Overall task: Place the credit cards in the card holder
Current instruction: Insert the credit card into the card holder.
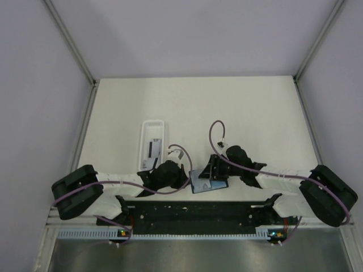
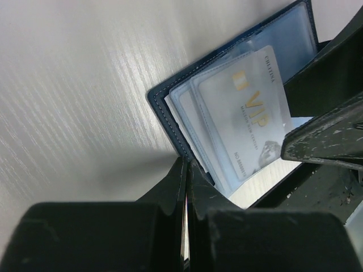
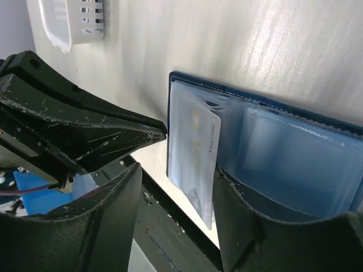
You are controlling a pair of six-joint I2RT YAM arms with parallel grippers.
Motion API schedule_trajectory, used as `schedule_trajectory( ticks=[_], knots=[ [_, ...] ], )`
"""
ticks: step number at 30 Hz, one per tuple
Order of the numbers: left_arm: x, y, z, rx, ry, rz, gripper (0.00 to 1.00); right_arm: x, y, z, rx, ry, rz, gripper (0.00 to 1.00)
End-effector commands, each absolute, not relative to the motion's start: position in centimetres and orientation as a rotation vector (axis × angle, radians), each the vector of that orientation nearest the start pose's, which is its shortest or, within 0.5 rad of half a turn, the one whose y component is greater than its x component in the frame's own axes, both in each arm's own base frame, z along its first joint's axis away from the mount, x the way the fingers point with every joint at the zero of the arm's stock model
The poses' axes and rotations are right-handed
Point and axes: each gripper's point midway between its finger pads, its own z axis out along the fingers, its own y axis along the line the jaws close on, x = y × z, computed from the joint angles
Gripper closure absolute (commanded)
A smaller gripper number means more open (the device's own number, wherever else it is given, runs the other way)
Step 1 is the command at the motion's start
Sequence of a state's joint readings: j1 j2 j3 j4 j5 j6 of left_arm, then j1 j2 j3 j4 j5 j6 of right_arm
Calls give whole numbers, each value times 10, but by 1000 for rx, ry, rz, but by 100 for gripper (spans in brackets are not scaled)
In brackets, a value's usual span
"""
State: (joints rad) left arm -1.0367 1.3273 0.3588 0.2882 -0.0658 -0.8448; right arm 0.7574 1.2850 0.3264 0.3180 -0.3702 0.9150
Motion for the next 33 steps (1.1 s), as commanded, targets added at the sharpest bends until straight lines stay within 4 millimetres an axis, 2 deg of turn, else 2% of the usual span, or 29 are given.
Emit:
schedule_trajectory(
  ticks=[1,9,13,17,22,33],
  knots=[
    [148,-297,35,189,2370,-960,100,161,267,59,-103,2512,1096,47],
    [147,-297,35,190,2369,-966,100,159,263,50,-113,2562,1001,49],
    [147,-297,36,189,2369,-966,100,158,256,44,-128,2599,891,51],
    [148,-297,36,188,2365,-966,100,158,259,46,-140,2594,903,52],
    [148,-302,38,196,2361,-981,100,155,264,43,-153,2603,901,58],
    [146,-308,36,205,2371,-1014,100,149,283,49,-185,2590,973,63]
  ],
)
